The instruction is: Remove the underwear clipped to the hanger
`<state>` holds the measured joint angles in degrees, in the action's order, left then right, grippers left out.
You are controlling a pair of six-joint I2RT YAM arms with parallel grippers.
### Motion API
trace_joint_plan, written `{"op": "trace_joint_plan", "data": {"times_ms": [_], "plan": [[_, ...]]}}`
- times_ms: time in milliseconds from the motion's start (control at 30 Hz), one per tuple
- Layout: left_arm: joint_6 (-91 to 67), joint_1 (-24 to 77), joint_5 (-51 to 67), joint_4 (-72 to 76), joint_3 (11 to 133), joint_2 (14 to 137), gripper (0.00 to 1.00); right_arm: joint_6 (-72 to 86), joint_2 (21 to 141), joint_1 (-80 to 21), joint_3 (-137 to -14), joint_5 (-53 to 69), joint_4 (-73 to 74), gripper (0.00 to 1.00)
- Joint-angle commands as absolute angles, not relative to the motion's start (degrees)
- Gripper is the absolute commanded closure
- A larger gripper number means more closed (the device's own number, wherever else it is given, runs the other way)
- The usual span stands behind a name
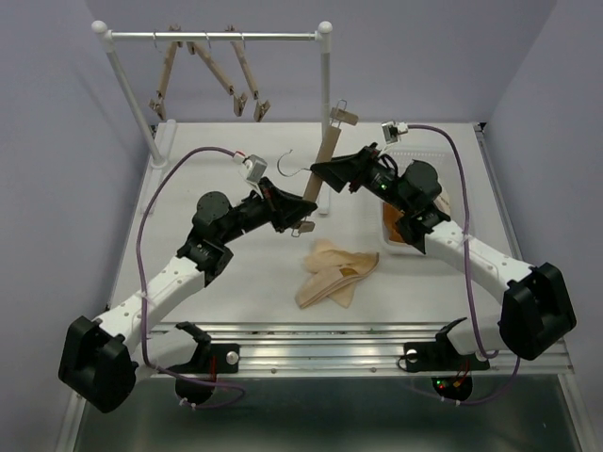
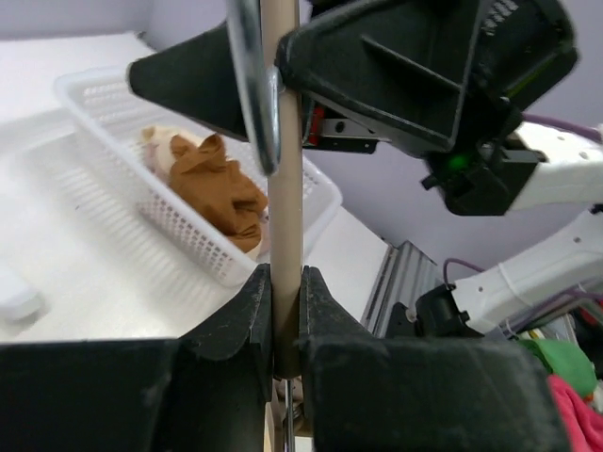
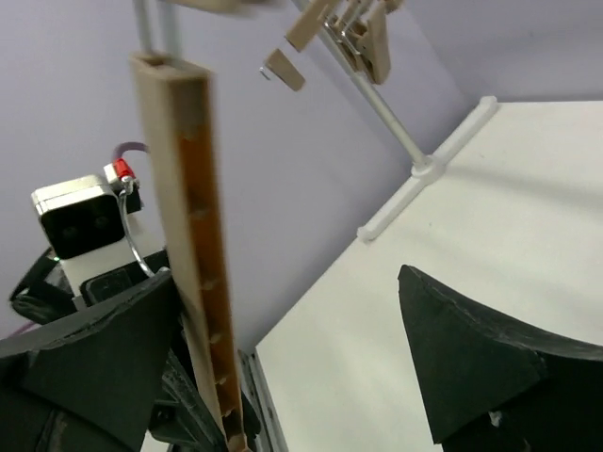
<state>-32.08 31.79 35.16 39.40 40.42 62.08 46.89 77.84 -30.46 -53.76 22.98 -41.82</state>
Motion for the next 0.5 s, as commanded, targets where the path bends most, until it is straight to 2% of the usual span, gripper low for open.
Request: {"op": "trace_joint_plan", "data": {"times_ms": [0, 133, 233, 367, 467], "plan": [[-27.42, 31.73, 23.66, 30.78, 42.01, 55.47, 1.0, 32.63, 74.1, -30.59, -53.88, 23.47, -25.6, 0.0], [-26.98, 31.73, 13.3, 17.88, 44.2, 51.86, 1.0, 24.8, 70.58, -30.59, -50.54, 17.51, -13.91, 0.0], [-27.07, 31.73, 4.23, 5.12, 47.54, 50.36, 1.0, 18.73, 71.45, -32.07, -51.15, 9.6, 2.31, 0.0], [-27.24, 31.73, 0.35, -5.07, 49.74, 49.13, 1.0, 13.19, 75.23, -39.88, -50.98, -3.39, 12.11, 0.0], [-28.12, 31.73, -3.07, -9.38, 51.76, 49.57, 1.0, 12.48, 80.41, -46.66, -51.5, -7.11, 16.17, 0.0]]}}
